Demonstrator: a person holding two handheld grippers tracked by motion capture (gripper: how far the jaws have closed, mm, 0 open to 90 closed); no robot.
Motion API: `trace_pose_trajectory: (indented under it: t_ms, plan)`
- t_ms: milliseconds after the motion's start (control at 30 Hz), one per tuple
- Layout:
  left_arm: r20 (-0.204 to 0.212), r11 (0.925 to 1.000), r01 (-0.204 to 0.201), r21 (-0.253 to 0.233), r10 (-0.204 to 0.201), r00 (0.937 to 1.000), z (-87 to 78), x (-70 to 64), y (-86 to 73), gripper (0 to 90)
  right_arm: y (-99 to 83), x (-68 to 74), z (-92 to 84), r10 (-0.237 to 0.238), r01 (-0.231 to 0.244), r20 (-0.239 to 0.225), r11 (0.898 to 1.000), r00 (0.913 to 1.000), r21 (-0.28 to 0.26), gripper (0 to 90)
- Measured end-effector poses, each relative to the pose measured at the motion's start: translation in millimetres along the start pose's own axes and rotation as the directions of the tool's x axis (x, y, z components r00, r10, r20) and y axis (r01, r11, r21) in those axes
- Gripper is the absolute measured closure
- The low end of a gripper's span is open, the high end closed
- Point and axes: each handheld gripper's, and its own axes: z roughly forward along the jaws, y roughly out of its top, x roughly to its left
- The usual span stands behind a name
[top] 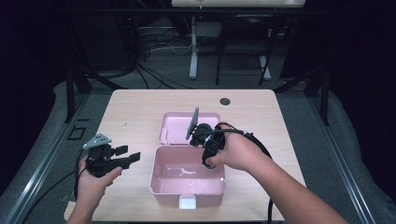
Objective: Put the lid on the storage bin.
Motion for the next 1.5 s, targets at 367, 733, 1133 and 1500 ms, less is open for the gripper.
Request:
trace_pose_trajectory:
  t_ms: [367,733,1133,1500]
  plan:
    - [-0.003,1.0,0.003,-0.003,-0.003,1.0,-0.4,1.3,-0.2,34.6,0.3,1.0,11.2,-0.012,0.012,0.0,1.0,0.9999,0.016,50.0]
    - [-0.001,1.0,0.003,0.008,-0.003,1.0,0.3,1.7,-0.4,34.6,0.9,3.2,22.3,-0.051,0.051,-0.008,0.998,0.9987,0.028,50.0]
    - [-0.004,1.0,0.004,0.002,-0.004,1.0,1.0,2.0,-0.8,34.6,3.4,4.6,30.2,-0.077,0.077,-0.013,0.996,0.997,0.037,50.0]
    - [-0.005,1.0,0.004,0.005,-0.004,1.0,2.5,2.1,-1.4,34.6,4.4,2.0,37.2,-0.071,0.072,-0.016,0.996,0.9973,0.048,50.0]
